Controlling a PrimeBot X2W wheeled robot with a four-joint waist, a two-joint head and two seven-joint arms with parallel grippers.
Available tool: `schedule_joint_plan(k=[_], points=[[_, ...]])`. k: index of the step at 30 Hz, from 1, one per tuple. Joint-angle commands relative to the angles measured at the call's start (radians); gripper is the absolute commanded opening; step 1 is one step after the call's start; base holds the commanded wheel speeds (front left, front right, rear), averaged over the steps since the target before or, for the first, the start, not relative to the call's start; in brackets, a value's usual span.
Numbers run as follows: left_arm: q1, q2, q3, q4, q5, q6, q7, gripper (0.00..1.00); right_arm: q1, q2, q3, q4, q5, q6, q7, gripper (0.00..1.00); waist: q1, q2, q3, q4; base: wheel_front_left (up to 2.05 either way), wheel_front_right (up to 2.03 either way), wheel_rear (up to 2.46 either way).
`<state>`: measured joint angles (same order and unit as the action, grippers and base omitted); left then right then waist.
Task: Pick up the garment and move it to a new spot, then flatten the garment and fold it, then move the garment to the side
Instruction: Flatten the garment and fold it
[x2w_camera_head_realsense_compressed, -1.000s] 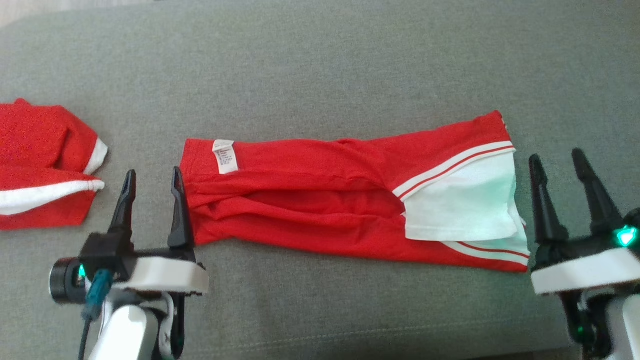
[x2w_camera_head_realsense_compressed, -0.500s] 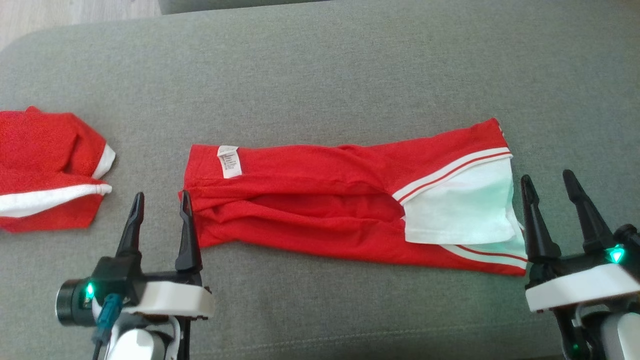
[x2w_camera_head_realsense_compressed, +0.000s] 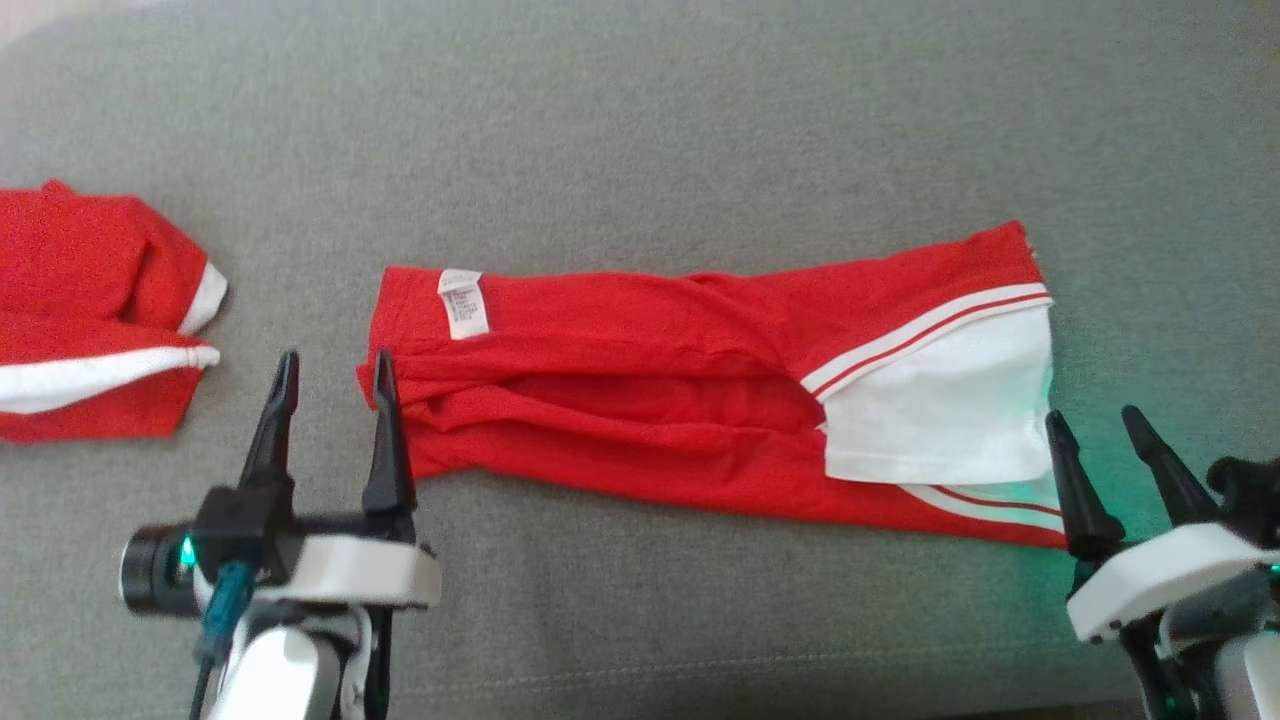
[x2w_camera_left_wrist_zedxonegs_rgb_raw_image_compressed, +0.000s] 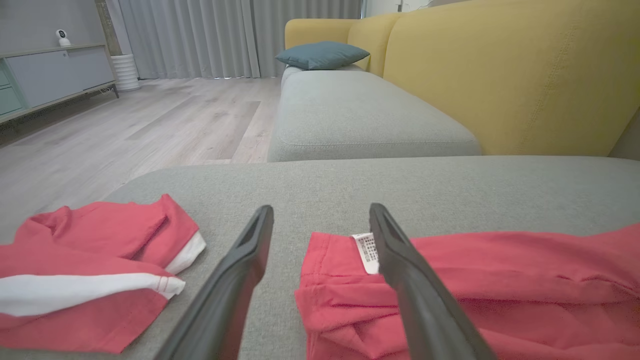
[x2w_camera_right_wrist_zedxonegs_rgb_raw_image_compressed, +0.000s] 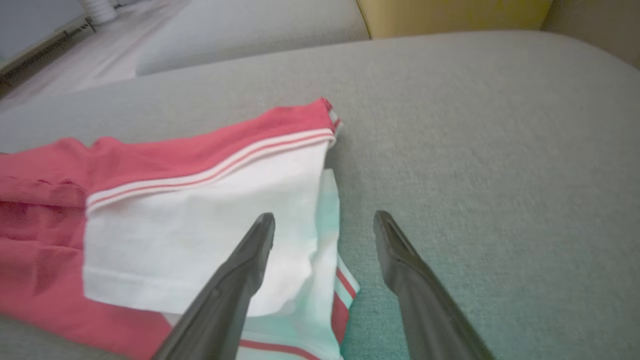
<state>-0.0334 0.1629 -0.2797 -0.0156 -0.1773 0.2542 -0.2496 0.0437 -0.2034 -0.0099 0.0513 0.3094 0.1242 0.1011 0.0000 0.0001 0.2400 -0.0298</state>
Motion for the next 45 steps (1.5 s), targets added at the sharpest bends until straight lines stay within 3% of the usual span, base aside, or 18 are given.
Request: schedule_joint_plan(k=[1,7,17,18,19,20,25,41,45], points=[[-0.05,0.003,0.03,-0.037,0.009,-0.003,-0.012,1.0,-0.043,-0.03,0.015,-0.02,0.011,0.007,0.005,1.0,0.0,-0.0001,0.021,0.01,0.0,0.0,0.0],[-0.094,-0.014,0.022,-0.038,0.024,-0.013,-0.012,1.0,-0.119,-0.056,0.037,0.077,0.06,0.007,0.124,1.0,0.0,-0.0001,0.074,0.032,0.0,0.0,0.0],[-0.126,-0.036,0.027,-0.028,0.037,-0.03,-0.012,1.0,-0.194,-0.089,0.135,0.135,0.187,0.007,0.334,1.0,0.0,-0.0001,0.108,0.048,0.0,0.0,0.0],[-0.128,-0.037,0.029,-0.027,0.038,-0.031,-0.012,1.0,-0.196,-0.088,0.143,0.136,0.209,0.007,0.353,0.58,0.0,-0.0001,0.109,0.049,0.0,0.0,0.0],[-0.13,-0.039,0.03,-0.027,0.038,-0.033,-0.012,1.0,-0.198,-0.091,0.152,0.136,0.222,0.007,0.37,0.24,0.0,-0.0001,0.109,0.049,0.0,0.0,0.0],[-0.13,-0.04,0.032,-0.026,0.04,-0.035,-0.012,1.0,-0.197,-0.092,0.16,0.139,0.239,0.007,0.391,0.0,0.0,-0.0001,0.109,0.049,0.0,0.0,0.0],[-0.129,-0.047,0.042,-0.024,0.043,-0.041,-0.012,1.0,-0.193,-0.108,0.154,0.112,0.29,0.007,0.412,0.0,0.0,-0.0001,0.103,0.045,0.0,0.0,0.0],[-0.109,-0.064,0.058,-0.023,0.055,-0.054,-0.012,1.0,-0.154,-0.226,-0.137,0.07,0.262,0.007,0.38,0.0,0.0,-0.0001,0.069,0.02,0.0,0.0,0.0],[-0.102,-0.067,0.061,-0.017,0.056,-0.058,-0.012,1.0,-0.162,-0.249,-0.14,0.053,0.241,0.007,0.384,0.0,0.0,-0.0001,0.052,0.015,0.0,0.0,0.0]])
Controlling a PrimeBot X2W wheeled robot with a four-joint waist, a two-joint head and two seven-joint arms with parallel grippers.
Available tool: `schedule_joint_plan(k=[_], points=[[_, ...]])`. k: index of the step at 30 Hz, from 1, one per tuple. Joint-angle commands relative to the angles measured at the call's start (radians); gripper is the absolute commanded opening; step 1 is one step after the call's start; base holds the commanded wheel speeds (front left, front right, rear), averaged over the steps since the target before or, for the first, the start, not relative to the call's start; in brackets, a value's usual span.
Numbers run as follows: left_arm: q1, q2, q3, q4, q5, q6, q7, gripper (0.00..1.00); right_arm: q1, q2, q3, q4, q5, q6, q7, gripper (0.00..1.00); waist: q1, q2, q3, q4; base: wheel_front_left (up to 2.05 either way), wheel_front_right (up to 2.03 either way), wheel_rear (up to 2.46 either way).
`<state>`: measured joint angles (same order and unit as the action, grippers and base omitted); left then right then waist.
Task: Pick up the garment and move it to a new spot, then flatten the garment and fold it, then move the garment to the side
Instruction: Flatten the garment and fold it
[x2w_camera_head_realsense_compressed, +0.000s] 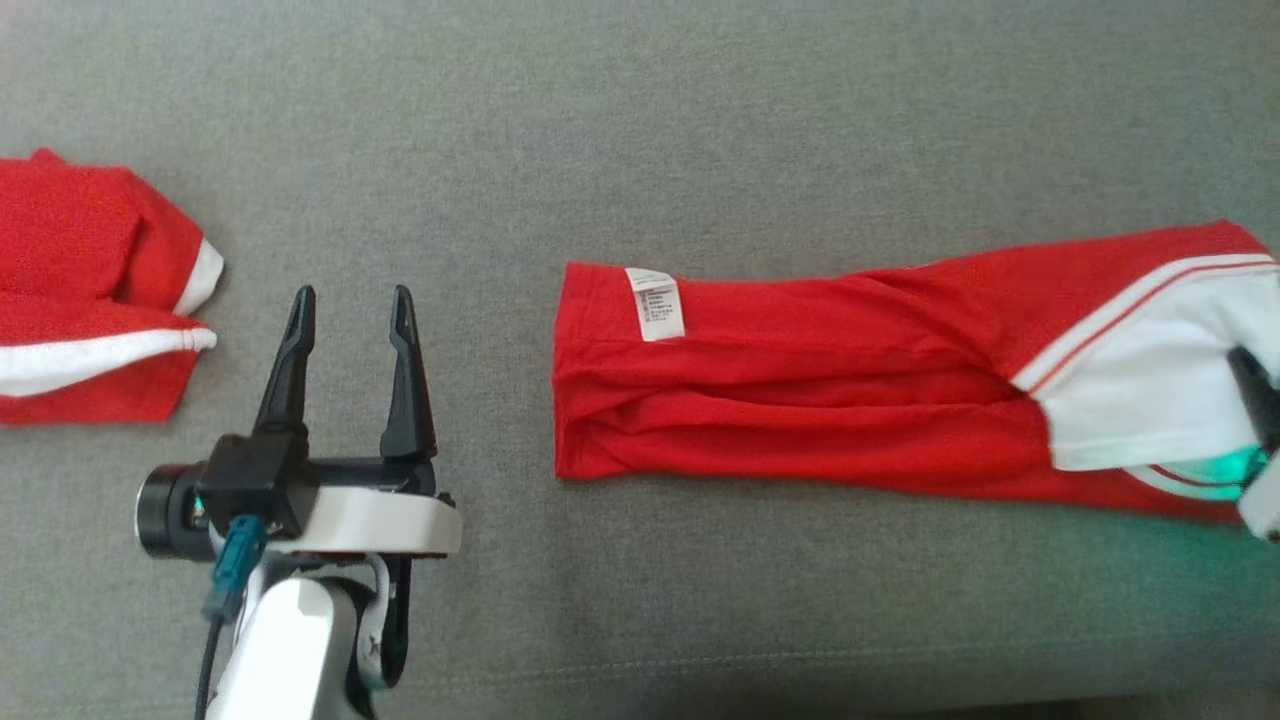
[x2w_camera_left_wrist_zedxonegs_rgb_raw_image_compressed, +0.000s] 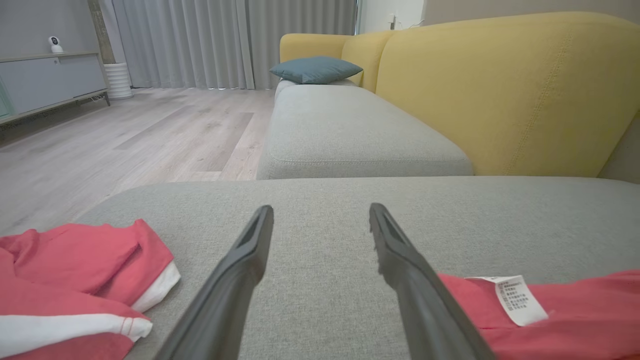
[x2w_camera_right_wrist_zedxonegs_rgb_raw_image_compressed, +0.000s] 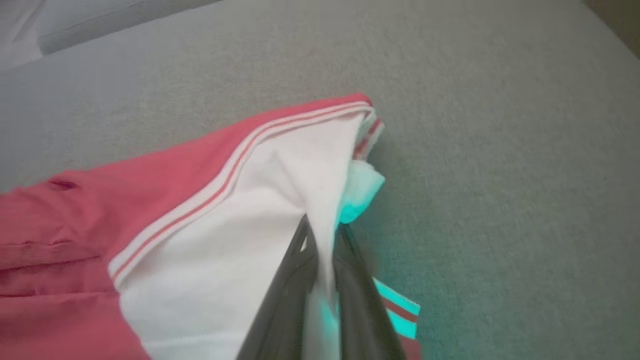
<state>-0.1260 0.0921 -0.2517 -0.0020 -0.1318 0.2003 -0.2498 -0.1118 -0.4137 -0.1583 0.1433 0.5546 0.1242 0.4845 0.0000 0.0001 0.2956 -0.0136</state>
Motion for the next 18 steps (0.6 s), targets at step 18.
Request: schedule_joint_plan(k=[18], points=[[0.014,-0.009,0.026,-0.013,0.007,-0.038,-0.012,1.0,-0.184,0.262,0.547,-0.286,-0.049,0.007,0.027,0.0,0.0,-0.0001,-0.069,0.0,0.0,0.0,0.0]])
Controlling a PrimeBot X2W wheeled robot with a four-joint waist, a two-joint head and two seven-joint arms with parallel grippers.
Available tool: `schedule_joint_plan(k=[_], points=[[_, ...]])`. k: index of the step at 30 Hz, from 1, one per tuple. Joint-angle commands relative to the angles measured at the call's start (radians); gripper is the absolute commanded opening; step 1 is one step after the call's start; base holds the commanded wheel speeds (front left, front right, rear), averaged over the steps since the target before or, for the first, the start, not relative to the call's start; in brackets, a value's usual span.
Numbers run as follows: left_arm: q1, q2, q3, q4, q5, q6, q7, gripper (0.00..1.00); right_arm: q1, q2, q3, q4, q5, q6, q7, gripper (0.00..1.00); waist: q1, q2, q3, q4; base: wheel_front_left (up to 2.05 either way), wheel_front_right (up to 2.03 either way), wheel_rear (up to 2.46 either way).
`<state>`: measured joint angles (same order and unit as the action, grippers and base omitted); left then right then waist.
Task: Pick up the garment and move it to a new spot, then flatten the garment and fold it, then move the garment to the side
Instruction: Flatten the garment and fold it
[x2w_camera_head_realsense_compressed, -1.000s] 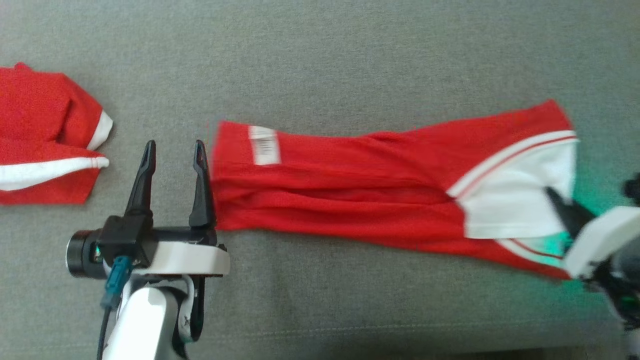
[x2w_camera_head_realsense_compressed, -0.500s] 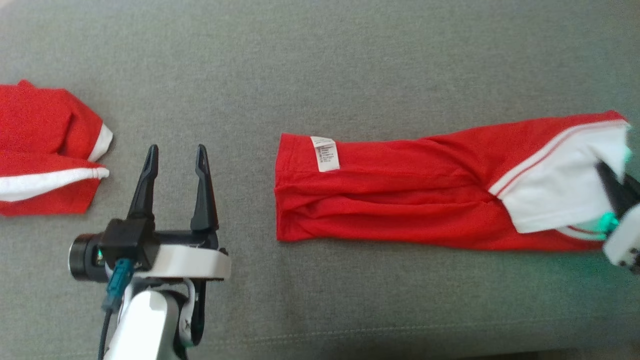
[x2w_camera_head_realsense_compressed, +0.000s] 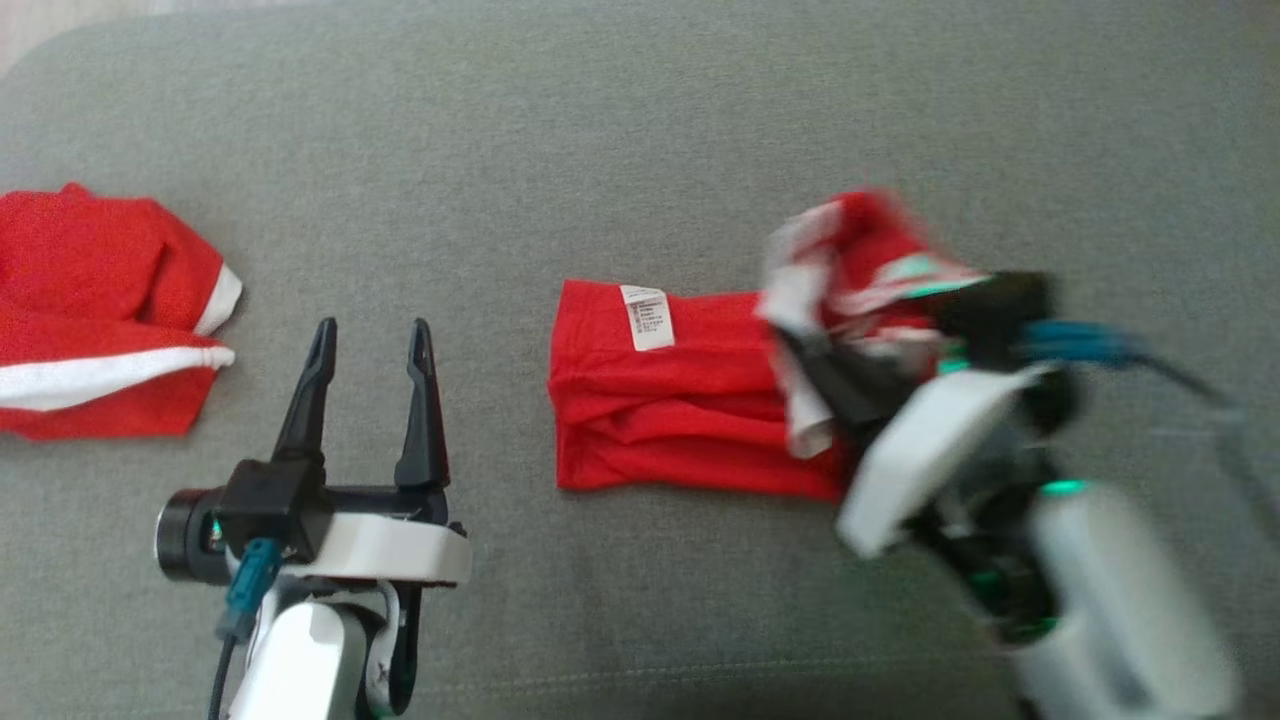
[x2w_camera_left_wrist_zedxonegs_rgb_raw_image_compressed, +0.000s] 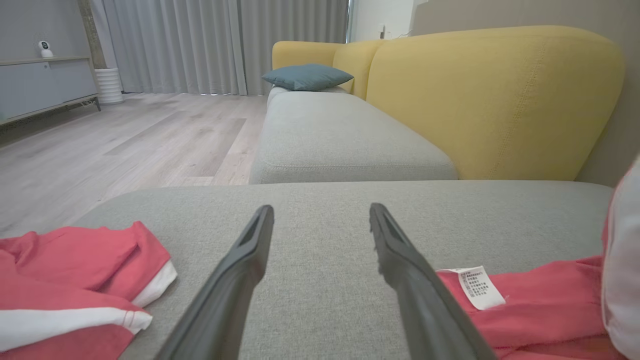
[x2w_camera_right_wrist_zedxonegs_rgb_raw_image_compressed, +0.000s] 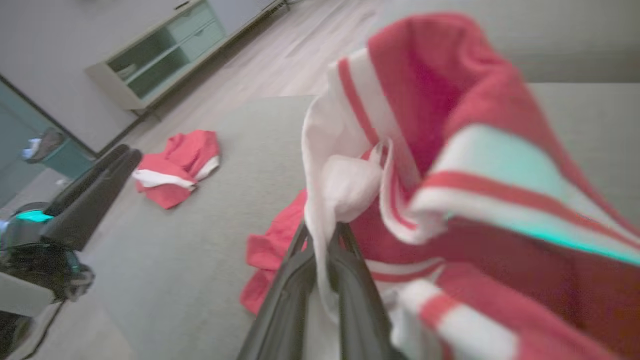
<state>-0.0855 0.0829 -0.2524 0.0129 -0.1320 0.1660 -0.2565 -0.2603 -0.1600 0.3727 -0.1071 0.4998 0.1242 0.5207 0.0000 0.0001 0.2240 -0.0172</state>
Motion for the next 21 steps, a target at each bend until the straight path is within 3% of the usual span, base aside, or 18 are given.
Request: schedule_joint_plan(k=[1,5,12,13,14,15,21], points=[[-0.027,-0.002,0.024,-0.027,0.008,-0.004,-0.005,1.0,-0.046,0.031,0.04,-0.009,0.012,0.007,-0.029,0.0,0.0,-0.0001,0.005,0.009,0.0,0.0,0.0],[-0.035,-0.008,0.013,-0.024,0.009,-0.006,-0.005,1.0,-0.089,0.08,0.119,0.113,0.037,0.007,-0.114,0.0,0.0,-0.0001,0.02,0.031,0.0,0.0,0.0],[-0.046,-0.015,0.009,-0.02,0.007,-0.006,-0.005,1.0,-0.162,0.1,0.207,0.298,0.064,0.007,-0.225,0.0,0.0,-0.0001,0.041,0.055,0.0,0.0,0.0],[-0.048,-0.016,0.009,-0.019,0.007,-0.006,-0.005,1.0,-0.171,0.101,0.217,0.317,0.068,0.007,-0.239,0.12,0.0,-0.0001,0.044,0.056,0.0,0.0,0.0],[-0.049,-0.017,0.009,-0.018,0.007,-0.006,-0.005,1.0,-0.179,0.102,0.226,0.335,0.073,0.007,-0.252,0.39,0.0,-0.0001,0.046,0.058,0.0,0.0,0.0],[-0.05,-0.018,0.009,-0.017,0.007,-0.005,-0.005,1.0,-0.187,0.103,0.234,0.351,0.076,0.007,-0.265,1.0,0.0,-0.0001,0.047,0.059,0.0,0.0,0.0],[-0.055,-0.021,0.01,-0.015,0.007,-0.003,-0.005,1.0,-0.226,0.106,0.28,0.376,0.089,0.007,-0.35,1.0,0.0,-0.0001,0.052,0.058,0.0,0.0,0.0]])
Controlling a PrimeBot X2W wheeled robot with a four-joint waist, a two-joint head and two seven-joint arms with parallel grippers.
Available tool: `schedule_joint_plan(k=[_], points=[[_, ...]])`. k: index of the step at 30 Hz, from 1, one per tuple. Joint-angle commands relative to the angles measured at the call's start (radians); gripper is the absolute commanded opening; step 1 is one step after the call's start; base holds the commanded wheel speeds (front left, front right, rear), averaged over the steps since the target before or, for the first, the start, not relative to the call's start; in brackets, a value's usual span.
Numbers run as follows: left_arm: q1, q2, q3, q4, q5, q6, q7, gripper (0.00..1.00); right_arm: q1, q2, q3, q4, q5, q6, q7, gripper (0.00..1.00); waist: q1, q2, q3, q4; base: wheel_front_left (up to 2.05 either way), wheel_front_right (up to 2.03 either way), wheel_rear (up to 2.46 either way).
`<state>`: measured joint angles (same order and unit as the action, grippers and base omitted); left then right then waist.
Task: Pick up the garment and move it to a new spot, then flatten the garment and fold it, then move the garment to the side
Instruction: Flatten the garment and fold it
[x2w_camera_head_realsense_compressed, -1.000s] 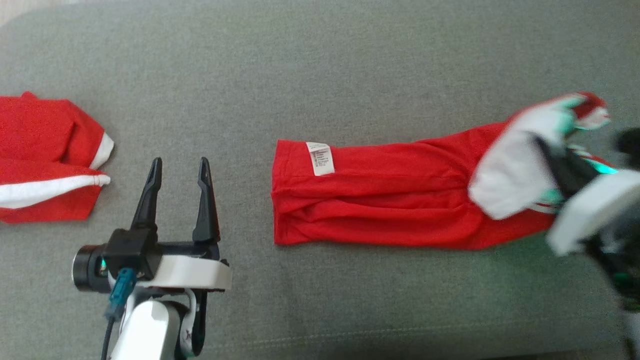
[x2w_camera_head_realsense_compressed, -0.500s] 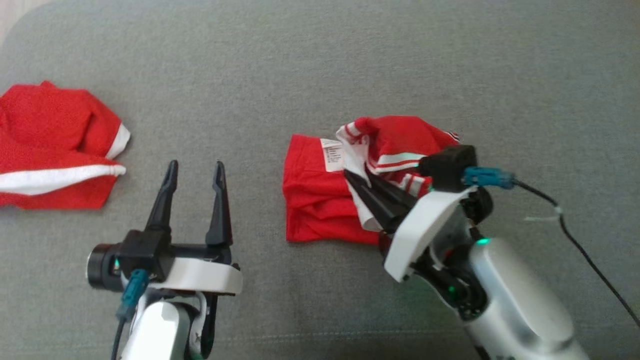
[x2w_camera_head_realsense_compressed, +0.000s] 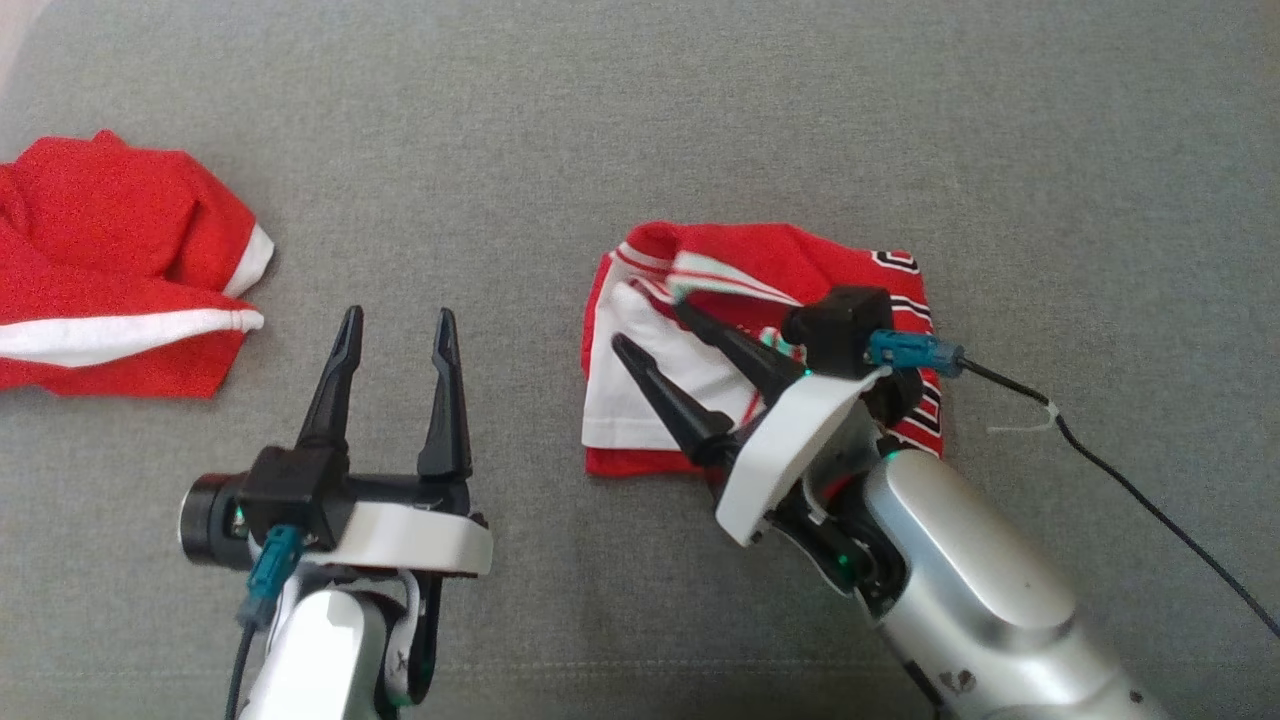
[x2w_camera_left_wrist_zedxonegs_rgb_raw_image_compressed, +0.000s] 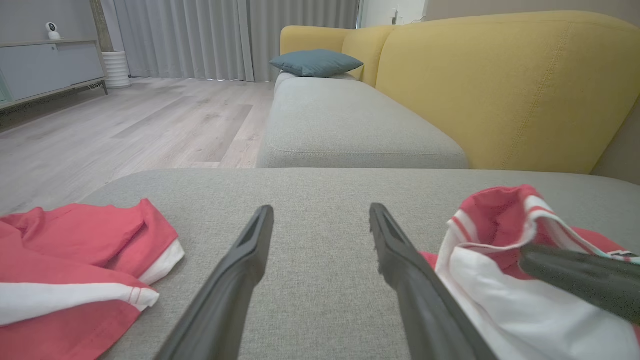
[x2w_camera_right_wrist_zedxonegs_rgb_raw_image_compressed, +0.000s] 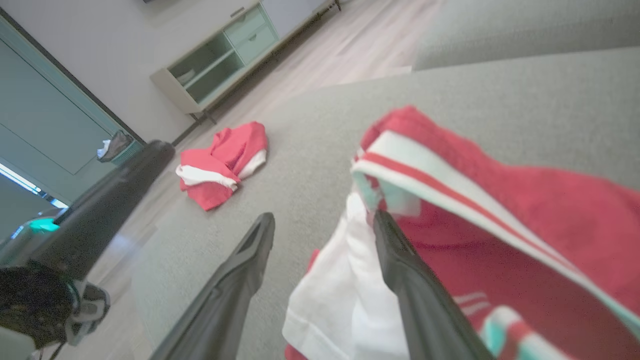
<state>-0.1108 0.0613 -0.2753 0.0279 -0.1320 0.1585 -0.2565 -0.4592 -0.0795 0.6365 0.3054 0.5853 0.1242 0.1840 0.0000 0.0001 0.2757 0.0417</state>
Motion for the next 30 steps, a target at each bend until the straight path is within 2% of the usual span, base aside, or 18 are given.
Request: schedule_joint_plan(k=[1,6,10,15,22,26,30], points=[[-0.03,0.0,0.034,-0.03,0.007,0.005,-0.005,1.0,-0.037,0.025,0.027,-0.042,0.002,0.007,-0.032,1.0,0.0,-0.0001,0.0,-0.002,0.0,0.0,0.0],[-0.028,-0.002,0.037,-0.029,0.01,0.004,-0.005,1.0,-0.069,-0.004,0.068,-0.104,0.005,0.007,-0.112,1.0,0.0,-0.0001,-0.004,-0.011,0.0,0.0,0.0],[-0.022,-0.002,0.042,-0.029,0.012,0.005,-0.005,1.0,-0.071,-0.049,0.033,-0.184,-0.022,0.007,-0.198,1.0,0.0,-0.0001,-0.009,-0.021,0.0,0.0,0.0],[-0.018,-0.002,0.049,-0.03,0.018,0.006,-0.005,1.0,-0.007,-0.113,-0.154,-0.265,-0.129,0.007,-0.293,1.0,0.0,-0.0001,-0.012,-0.035,0.0,0.0,0.0],[-0.01,0.004,0.065,-0.034,0.027,0.008,-0.005,1.0,0.179,-0.155,-0.426,-0.347,-0.244,0.007,-0.295,1.0,0.0,-0.0001,-0.017,-0.056,0.0,0.0,0.0],[-0.005,0.012,0.076,-0.033,0.031,0.009,-0.005,1.0,0.289,-0.151,-0.52,-0.382,-0.28,0.007,-0.279,1.0,0.0,-0.0001,-0.033,-0.064,0.0,0.0,0.0],[0.01,0.025,0.089,-0.03,0.032,0.009,-0.005,1.0,0.383,-0.136,-0.569,-0.403,-0.301,0.007,-0.258,1.0,0.0,-0.0001,-0.061,-0.071,0.0,0.0,0.0]])
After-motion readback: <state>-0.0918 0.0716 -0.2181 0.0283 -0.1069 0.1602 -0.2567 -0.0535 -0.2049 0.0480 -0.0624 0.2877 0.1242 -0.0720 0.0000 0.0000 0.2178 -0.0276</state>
